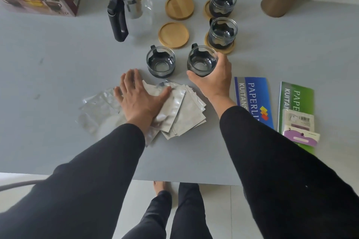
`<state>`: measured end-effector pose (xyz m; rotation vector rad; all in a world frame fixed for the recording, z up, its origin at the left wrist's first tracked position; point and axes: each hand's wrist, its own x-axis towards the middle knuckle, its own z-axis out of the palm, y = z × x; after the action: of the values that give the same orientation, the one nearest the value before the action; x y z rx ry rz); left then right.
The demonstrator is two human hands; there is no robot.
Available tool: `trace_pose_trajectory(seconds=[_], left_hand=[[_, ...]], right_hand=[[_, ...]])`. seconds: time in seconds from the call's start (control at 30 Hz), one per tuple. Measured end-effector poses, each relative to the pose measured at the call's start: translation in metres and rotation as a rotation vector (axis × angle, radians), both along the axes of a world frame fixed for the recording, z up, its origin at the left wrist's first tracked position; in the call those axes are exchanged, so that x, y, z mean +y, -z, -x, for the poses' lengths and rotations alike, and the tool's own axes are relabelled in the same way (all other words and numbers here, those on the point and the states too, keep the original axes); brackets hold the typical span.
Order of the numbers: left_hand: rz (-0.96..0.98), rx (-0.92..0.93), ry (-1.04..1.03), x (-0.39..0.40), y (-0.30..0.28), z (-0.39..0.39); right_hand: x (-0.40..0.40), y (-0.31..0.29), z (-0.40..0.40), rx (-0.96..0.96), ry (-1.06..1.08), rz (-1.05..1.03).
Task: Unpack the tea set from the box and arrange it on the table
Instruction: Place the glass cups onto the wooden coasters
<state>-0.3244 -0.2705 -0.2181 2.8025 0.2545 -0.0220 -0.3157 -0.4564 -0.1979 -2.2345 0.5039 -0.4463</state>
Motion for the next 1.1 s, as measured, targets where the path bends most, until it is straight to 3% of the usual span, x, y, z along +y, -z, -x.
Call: trace_pose_trajectory(seconds=[0.33,0.57,0.73,1.1], left_hand=[[-0.014,0.019,-0.031,-0.002,-0.003,-0.001],[-0.031,0.049,-0.065,-0.005,-0.006,-0.003],[-0.040,0.061,-0.069,-0.005,-0.007,-0.004],[-0.063,0.088,-0.069,-0.006,-0.006,-0.006]], right_hand=[[-0.008,-0.054,-0.071,-0.135,-0.130,0.052],[-0.013,-0.062,-0.154,0.045,-0.201,0.035],[-0.011,-0.053,-0.196,0.187,-0.181,-0.114],[-0.009,-0.028,-0.224,0.266,-0.231,-0.076]])
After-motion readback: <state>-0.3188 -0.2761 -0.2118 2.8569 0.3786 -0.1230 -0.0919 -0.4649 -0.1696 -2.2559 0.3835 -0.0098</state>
